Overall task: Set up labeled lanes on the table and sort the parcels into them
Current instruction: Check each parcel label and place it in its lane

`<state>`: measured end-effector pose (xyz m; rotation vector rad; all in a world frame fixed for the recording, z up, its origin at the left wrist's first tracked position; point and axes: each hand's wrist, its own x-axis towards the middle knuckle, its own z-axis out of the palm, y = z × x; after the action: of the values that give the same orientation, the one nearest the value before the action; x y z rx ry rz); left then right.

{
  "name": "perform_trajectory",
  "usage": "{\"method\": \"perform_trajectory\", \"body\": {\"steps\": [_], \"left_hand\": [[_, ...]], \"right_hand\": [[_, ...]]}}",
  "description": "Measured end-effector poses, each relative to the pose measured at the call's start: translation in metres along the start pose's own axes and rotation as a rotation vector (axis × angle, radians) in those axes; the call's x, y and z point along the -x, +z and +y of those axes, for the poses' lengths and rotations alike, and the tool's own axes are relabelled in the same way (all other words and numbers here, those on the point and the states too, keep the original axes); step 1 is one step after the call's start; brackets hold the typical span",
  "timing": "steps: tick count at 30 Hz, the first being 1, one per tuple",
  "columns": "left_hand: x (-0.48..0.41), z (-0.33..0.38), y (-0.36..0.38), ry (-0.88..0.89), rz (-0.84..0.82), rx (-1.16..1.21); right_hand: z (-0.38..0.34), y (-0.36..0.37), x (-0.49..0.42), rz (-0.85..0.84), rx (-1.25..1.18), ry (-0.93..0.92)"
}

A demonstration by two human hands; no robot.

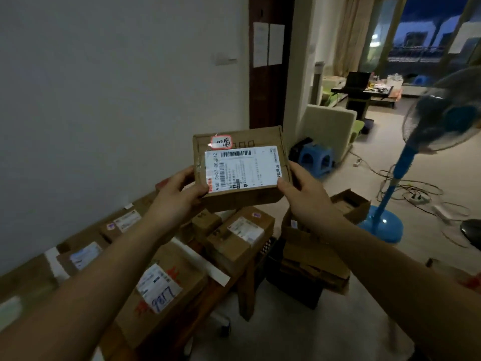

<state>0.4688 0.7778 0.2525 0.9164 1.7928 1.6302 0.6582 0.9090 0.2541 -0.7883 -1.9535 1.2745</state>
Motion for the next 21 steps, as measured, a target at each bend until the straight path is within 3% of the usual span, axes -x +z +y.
{"method": "perform_trajectory", "body": {"steps": [10,21], "left_hand": [[-0.061,-0.072,-0.014,-0.211,0.157,-0.067],[-0.071,-0.101,0.033,-0.369,0.368,-0.037]], "right_hand": [[0.071,0.059,-0.111,-0.251,0.115,0.045],[0.135,0.051,-0.176,-0.509,0.150,0.064]]}}
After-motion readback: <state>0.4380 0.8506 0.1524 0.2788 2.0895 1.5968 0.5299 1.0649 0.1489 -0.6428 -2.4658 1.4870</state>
